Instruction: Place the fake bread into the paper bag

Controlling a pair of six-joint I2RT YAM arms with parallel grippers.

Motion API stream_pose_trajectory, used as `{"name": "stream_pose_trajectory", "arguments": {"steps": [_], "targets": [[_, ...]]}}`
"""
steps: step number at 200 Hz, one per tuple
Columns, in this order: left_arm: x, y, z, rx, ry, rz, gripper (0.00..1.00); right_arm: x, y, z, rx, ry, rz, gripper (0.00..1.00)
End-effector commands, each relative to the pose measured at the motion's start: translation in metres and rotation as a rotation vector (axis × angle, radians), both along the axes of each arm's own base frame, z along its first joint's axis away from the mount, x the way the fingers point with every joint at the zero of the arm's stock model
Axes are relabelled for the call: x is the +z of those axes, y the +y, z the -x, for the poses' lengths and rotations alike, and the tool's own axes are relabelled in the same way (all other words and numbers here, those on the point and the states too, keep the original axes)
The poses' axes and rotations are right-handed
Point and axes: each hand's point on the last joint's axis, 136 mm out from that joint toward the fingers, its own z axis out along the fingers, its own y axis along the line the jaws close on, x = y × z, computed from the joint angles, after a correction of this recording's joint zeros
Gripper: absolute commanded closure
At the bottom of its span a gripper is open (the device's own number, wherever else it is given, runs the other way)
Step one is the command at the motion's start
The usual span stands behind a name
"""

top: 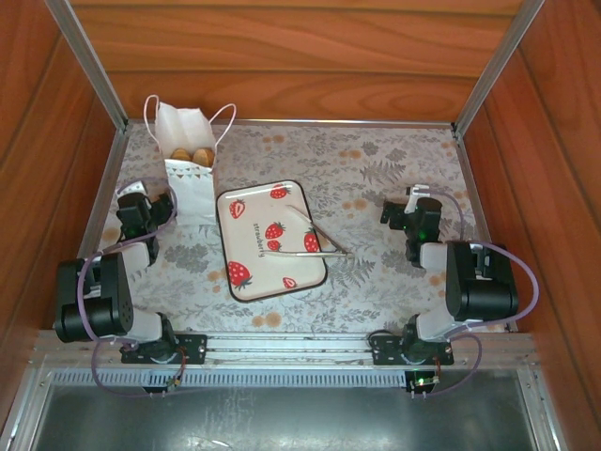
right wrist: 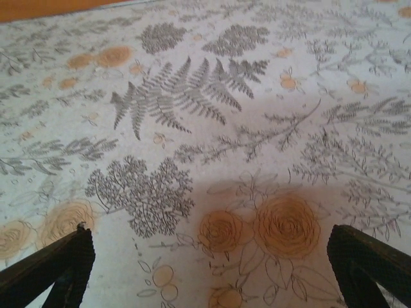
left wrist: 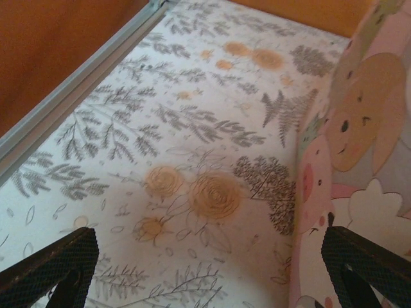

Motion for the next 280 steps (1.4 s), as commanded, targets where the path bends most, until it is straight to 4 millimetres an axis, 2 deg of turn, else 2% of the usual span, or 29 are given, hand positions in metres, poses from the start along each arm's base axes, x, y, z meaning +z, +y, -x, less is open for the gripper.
{"name": "stream_pose_trajectory", "arguments": {"steps": [1, 33, 66, 77, 90, 110, 165, 176, 187, 280], "targets": [[0.006, -0.013, -0.008, -0.08, -0.073, -0.033, 0.05, 0.018, 0.004, -0.007, 0.04, -0.065, 0.009, 0.0], [0.01, -0.018, 0.001, -0.101, -0.126, -0.045, 0.05, 0.018, 0.01, -0.007, 0.074, -0.063, 0.015, 0.0], [0.004, -0.028, 0.006, -0.149, -0.166, -0.059, 0.05, 0.017, 0.013, -0.007, 0.082, -0.064, 0.022, 0.0], [-0.004, -0.026, 0.007, -0.138, -0.178, -0.058, 0.05, 0.017, 0.013, -0.008, 0.077, -0.063, 0.032, 0.0], [0.001, -0.026, 0.005, -0.137, -0.238, -0.068, 0.05, 0.017, 0.014, -0.008, 0.069, -0.063, 0.05, 0.0], [0.0, -0.023, 0.013, -0.113, -0.223, -0.062, 0.03, 0.016, 0.014, -0.008, 0.053, -0.064, 0.075, 0.0], [-0.004, -0.031, -0.007, -0.159, -0.152, -0.088, 0.0, 0.017, 0.01, -0.009, 0.019, -0.062, 0.082, 0.0], [-0.004, -0.033, -0.01, -0.167, -0.145, -0.094, 0.0, 0.016, 0.019, -0.01, 0.079, -0.056, 0.068, 0.0], [-0.005, -0.035, -0.013, -0.177, -0.14, -0.099, 0.0, 0.017, 0.018, -0.01, 0.092, -0.054, 0.041, 0.0], [-0.006, -0.036, -0.012, -0.18, -0.127, -0.099, 0.0, 0.016, 0.017, -0.009, 0.098, -0.051, 0.035, 0.0]]}}
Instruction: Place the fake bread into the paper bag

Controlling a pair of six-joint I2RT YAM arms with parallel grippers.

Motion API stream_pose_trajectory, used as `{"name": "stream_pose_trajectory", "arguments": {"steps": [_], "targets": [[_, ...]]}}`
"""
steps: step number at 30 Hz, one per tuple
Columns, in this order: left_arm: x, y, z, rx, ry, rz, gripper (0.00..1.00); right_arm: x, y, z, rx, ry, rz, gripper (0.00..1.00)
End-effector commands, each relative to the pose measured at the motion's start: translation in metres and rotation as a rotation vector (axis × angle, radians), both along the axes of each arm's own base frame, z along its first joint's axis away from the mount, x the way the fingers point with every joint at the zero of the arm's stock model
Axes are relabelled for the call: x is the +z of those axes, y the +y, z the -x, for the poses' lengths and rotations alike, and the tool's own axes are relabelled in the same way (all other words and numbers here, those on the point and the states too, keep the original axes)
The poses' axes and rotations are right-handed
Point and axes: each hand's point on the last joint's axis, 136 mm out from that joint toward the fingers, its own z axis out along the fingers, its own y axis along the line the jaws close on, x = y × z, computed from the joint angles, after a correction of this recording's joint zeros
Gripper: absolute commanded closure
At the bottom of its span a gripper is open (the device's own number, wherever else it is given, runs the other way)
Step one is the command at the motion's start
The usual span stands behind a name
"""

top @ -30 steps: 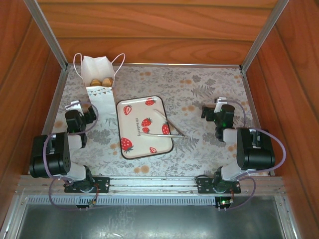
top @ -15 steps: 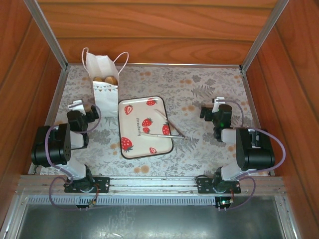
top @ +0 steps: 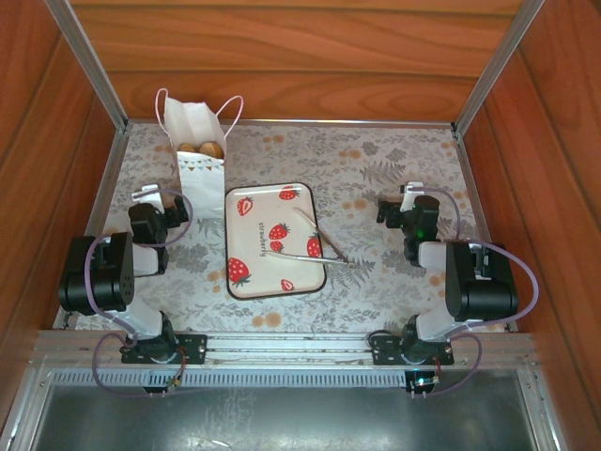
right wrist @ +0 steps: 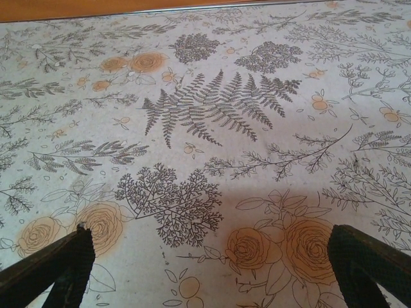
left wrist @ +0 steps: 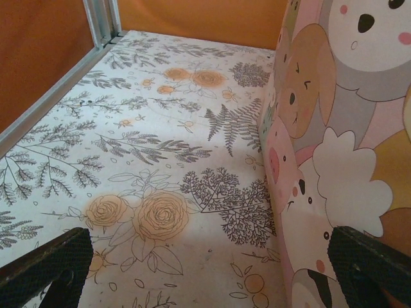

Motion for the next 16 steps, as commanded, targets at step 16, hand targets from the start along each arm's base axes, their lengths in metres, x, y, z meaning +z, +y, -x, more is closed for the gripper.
{"name": "stream_pose_trajectory", "arguments": {"steps": [16], "targets": [[0.0036, -0.0088, -0.0045, -0.047, 0.002, -0.019, 0.0, 0.0118, 0.0005, -0.0061, 0.013, -0.035, 0.003, 0.0]]}}
